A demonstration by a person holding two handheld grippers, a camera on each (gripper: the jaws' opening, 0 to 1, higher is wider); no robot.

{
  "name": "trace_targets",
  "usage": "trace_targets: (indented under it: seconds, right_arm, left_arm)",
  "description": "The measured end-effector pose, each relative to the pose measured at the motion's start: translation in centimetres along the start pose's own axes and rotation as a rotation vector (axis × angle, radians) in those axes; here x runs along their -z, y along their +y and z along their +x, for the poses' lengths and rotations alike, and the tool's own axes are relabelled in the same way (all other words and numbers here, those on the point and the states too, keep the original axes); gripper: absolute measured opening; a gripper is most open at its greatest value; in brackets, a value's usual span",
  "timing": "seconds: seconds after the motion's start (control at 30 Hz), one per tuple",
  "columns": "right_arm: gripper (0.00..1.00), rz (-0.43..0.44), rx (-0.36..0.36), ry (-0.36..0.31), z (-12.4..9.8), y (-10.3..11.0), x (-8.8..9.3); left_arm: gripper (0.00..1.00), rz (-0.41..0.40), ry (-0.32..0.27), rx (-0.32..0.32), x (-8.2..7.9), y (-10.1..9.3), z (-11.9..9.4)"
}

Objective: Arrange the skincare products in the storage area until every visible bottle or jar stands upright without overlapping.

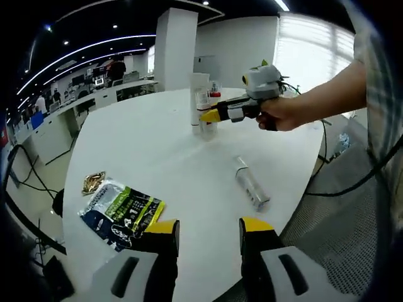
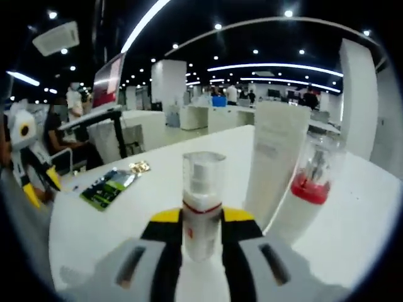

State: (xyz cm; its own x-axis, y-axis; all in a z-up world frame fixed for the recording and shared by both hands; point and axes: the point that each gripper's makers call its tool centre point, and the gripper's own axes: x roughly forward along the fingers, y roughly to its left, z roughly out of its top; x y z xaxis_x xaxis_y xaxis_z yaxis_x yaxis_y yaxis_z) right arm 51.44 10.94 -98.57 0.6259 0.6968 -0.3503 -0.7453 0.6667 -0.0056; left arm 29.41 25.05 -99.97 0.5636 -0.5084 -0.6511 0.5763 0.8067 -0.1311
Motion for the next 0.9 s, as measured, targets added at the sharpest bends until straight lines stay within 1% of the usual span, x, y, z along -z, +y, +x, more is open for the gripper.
trace_targets:
  seconds: [0.1,0.17,0.2,0.27,0.37,0.43,0.5,0.63,0.9]
  right_arm:
    - [0.2,-0.009,0.01,0.015,0.1,-0.6,0.9]
    - [0.2,-0.017,0.014,0.018,0.2,-0.9,1.3]
    - [0.2,-0.015,0.017,0.016,0.3,-1.2,1.3]
    - [0.2,-0.009,0.021,0.004,0.4,-1.6,1.2]
    - [0.2,-0.033,0.023,0.006,0.6,-1.8,1.4]
    - [0.2,-0.03,0.009,0.014,0.7,-1.7,1.9]
    - [0.2,-0.023,0.006,-0.006,1.0,-1.9,1.7]
    - [0.21,-0.009,0.001,-0.022,0.7,-1.8,1.7]
    - [0.21,0.006,0.008,-0.02,-0.1,-1.8,2.2]
  left_arm:
    - [0.38,-0.001,-0.006,-0.006,-0.1,0.1,-0.1]
    - [0.38,-0.004,-0.001,-0.005,0.0,0.1,0.0]
    - [0.38,0.0,0.014,-0.006,0.3,0.1,0.1]
    - [0.38,0.004,0.018,-0.007,0.4,0.1,0.2]
    - [0.38,-0.001,0.021,-0.007,0.5,0.2,0.2]
    - [0.38,-0.006,0.022,-0.011,0.5,0.3,0.2]
    - [0.38,-0.005,0.021,-0.013,0.5,0.3,0.2]
    - [0.38,-0.004,0.029,-0.02,0.7,0.4,0.3]
    - [0.38,0.004,0.038,-0.025,0.9,0.5,0.3]
